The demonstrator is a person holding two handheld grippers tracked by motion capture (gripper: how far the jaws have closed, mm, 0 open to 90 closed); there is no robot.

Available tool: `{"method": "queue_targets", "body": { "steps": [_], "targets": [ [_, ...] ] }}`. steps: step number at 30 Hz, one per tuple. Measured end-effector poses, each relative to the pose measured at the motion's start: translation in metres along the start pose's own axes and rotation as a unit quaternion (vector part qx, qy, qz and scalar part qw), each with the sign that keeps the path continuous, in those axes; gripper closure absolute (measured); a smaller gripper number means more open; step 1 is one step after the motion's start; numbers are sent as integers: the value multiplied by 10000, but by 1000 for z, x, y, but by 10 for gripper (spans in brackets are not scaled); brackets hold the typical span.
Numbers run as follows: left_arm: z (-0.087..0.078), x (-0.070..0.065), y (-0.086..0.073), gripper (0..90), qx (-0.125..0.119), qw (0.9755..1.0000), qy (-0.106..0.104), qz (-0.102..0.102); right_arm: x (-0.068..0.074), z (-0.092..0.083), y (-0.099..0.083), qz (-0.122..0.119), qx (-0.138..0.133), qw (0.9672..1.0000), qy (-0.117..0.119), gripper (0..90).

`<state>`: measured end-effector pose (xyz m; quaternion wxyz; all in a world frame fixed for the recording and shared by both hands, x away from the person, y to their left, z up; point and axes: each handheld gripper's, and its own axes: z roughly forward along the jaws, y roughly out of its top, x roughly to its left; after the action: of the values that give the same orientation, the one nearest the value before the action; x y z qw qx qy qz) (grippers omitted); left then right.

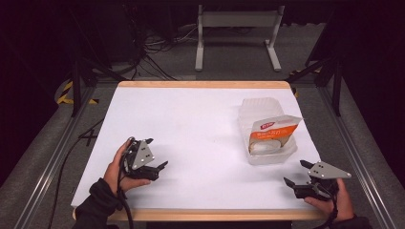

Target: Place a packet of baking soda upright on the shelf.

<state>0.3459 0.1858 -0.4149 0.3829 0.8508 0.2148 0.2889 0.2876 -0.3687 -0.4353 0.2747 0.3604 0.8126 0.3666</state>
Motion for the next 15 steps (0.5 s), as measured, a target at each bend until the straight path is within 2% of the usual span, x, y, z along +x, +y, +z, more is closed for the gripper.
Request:
{"method": "queue_targets", "body": {
  "steps": [5,8,12,15],
  "targets": [
    [-12,6,-25,125,51,9994,28,-347,1,-1,0,-42,-24,10000,-30,144],
    [-18,10,-34,121,93,9990,119,-424,0,-1,0,-48,-25,10000,-49,144],
    [-33,19,-52,110,24,9959,319,-851,1,0,0,-73,-22,9999,-70,144],
    [-49,25,-67,107,-259,9918,388,-1192,1,-1,1,-96,-53,9999,-91,142]
  ]
}}
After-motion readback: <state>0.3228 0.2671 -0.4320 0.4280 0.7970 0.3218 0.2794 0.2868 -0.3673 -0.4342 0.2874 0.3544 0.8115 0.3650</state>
